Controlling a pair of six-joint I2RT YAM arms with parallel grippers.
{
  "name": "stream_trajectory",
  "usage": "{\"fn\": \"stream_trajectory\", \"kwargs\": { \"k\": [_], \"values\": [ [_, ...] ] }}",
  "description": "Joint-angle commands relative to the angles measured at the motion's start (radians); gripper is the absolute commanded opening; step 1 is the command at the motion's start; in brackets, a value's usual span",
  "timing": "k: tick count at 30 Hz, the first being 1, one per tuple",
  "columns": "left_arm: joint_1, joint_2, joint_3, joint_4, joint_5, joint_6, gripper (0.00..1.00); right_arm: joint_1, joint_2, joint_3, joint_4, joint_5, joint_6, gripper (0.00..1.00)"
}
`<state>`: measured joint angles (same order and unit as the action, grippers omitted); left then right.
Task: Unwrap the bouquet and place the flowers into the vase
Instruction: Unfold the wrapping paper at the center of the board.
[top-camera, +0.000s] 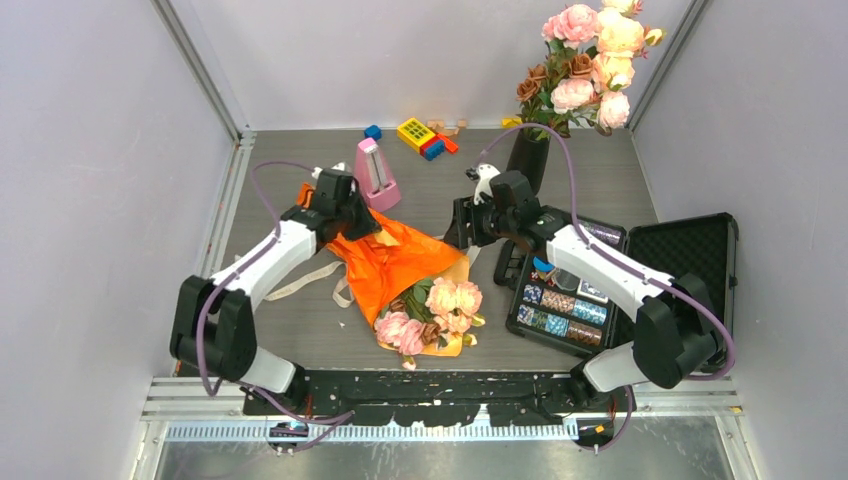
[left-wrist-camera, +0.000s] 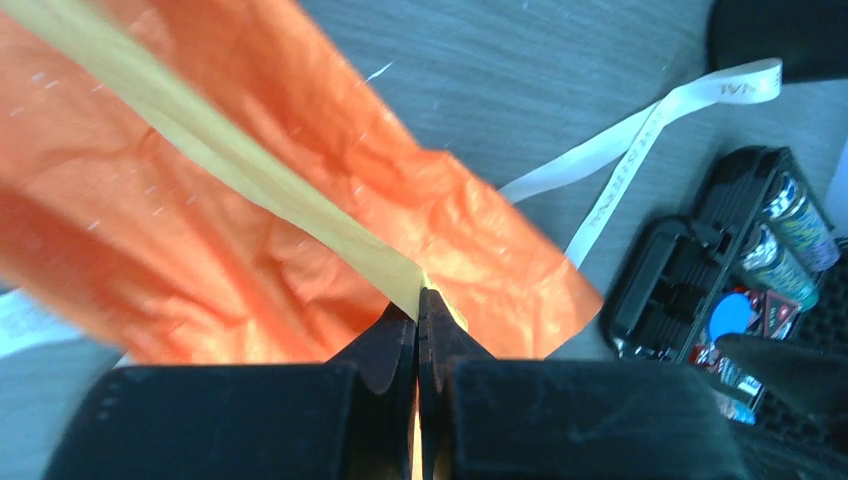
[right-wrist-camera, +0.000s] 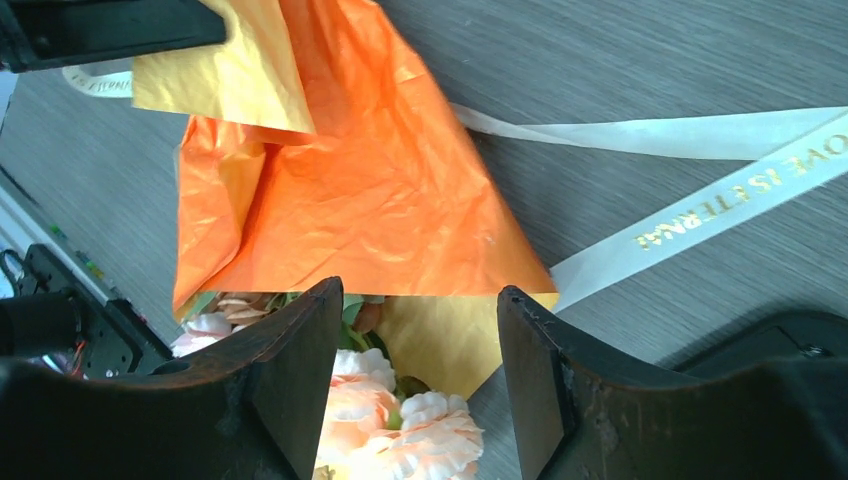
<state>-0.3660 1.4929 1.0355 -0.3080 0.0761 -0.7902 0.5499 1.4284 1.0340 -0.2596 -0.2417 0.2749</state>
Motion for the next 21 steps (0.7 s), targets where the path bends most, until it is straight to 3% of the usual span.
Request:
{"fn": "stream_trajectory", "kwargs": {
  "k": [1, 12, 21],
  "values": [
    [0.032, -0.156, -0.030, -0.207, -0.003, 0.130, 0.00, 0.074, -0.009, 0.030, 0.040, -0.022, -0.015, 0.64],
    [0.295, -0.603, -0.319, -0.352, 0.016, 0.014, 0.00, 0.343, 0.186, 0.180, 0.083, 0.102, 0.080, 0.51],
    [0.476, -0.740, -0.361, -0.522, -0.096, -0.028, 0.00, 0.504, 0.443, 0.406, 0.103, 0.230, 0.090, 0.44]
  ]
}}
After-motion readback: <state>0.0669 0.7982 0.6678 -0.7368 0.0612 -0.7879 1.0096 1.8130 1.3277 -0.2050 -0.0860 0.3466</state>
